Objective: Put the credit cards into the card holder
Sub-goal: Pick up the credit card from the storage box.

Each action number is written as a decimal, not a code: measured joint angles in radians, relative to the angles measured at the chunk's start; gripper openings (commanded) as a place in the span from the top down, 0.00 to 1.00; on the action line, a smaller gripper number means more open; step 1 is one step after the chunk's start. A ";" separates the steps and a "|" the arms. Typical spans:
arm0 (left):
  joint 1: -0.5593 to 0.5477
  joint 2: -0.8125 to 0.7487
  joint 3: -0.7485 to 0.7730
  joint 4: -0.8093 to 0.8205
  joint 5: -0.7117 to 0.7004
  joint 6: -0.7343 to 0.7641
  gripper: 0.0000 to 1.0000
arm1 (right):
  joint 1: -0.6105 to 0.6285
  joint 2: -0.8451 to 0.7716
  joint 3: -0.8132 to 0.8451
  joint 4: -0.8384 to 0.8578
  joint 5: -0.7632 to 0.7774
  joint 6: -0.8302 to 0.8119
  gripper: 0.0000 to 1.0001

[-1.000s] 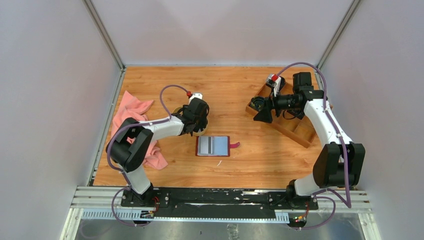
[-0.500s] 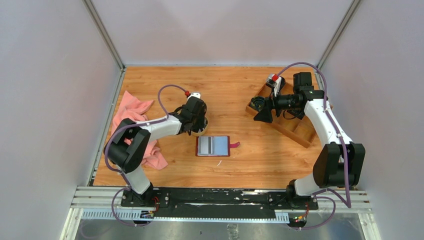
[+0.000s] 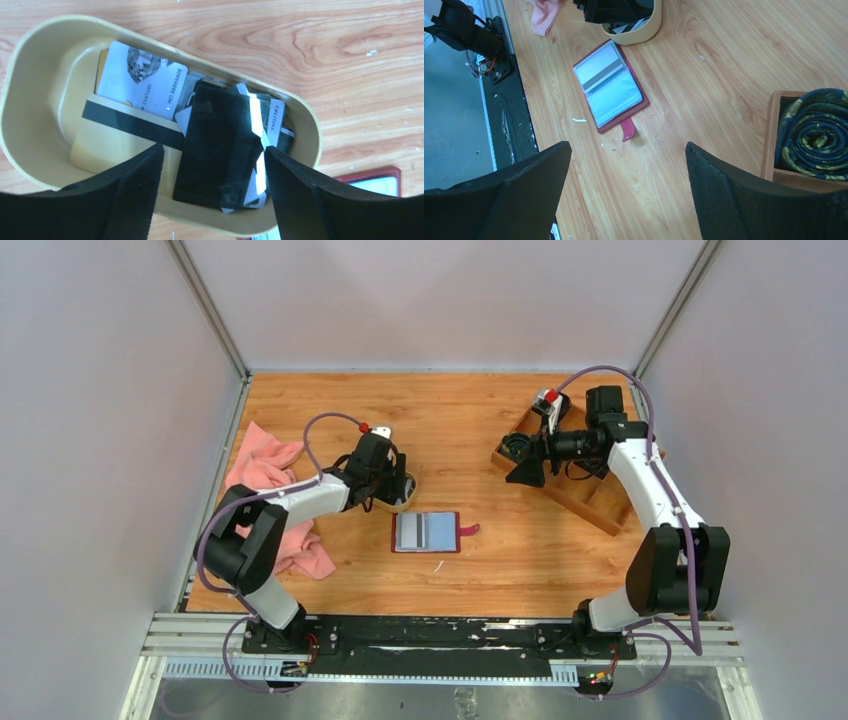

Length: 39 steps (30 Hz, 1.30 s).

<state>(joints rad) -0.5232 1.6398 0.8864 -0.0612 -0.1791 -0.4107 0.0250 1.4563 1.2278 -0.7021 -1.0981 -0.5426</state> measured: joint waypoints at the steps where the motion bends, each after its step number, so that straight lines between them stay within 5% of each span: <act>1: 0.003 -0.009 -0.006 0.000 0.008 0.008 0.14 | 0.000 0.000 -0.003 0.000 -0.005 0.000 0.12; 4: 0.010 -0.042 -0.022 0.000 0.032 0.034 0.01 | 0.001 0.000 -0.011 0.000 -0.024 0.000 0.14; 12: 0.011 -0.160 -0.041 0.030 0.037 0.061 0.00 | 0.010 0.008 -0.012 0.003 -0.058 0.001 0.14; 20: -0.024 -0.144 -0.041 0.029 -0.043 0.083 0.25 | 0.010 0.034 -0.012 0.003 -0.063 0.001 0.14; 39: -0.081 0.036 0.023 0.022 -0.105 0.131 0.30 | 0.010 0.070 -0.012 0.003 -0.064 0.000 0.15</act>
<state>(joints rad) -0.6044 1.6756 0.9096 -0.0391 -0.2836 -0.2794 0.0345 1.5265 1.2160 -0.6994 -1.1625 -0.5423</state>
